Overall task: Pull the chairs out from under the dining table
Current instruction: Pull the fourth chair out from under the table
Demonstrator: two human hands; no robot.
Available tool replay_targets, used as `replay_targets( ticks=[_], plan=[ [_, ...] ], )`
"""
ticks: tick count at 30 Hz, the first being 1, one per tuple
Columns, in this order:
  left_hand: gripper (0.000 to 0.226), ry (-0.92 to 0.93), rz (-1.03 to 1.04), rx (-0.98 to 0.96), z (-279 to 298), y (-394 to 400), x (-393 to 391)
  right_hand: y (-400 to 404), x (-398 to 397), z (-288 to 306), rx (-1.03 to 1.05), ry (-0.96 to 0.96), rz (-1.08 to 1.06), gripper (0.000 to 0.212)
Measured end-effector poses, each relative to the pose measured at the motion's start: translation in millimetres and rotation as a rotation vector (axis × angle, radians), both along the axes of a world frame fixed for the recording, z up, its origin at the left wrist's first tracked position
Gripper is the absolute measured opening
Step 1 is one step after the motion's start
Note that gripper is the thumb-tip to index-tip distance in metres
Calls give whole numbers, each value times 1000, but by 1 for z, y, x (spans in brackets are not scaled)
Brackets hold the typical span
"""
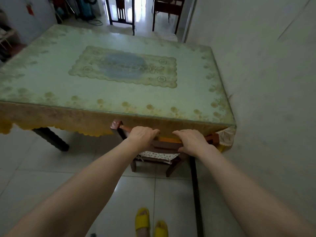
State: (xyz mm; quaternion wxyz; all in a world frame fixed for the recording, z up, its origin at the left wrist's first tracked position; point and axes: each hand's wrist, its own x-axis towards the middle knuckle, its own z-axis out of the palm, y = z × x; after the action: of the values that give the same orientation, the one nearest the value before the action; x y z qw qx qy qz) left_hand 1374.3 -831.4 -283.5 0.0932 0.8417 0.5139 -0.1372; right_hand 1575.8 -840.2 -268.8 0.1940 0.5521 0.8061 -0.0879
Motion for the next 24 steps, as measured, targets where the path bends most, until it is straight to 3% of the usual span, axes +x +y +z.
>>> replay_targets(
  ticks=[3, 5, 9, 24],
  plan=[
    [10, 49, -25, 35, -4, 9, -1, 6, 3, -14, -19, 43, 20, 43],
    [2, 71, -54, 52, -5, 14, -2, 10, 4, -18, 17, 57, 36, 27],
    [1, 90, -100, 46, -7, 15, -3, 8, 5, -22, 73, 79, 66, 18],
    [8, 28, -131, 69, -9, -23, -8, -29, 9, -27, 99, 137, 81, 18]
  ],
)
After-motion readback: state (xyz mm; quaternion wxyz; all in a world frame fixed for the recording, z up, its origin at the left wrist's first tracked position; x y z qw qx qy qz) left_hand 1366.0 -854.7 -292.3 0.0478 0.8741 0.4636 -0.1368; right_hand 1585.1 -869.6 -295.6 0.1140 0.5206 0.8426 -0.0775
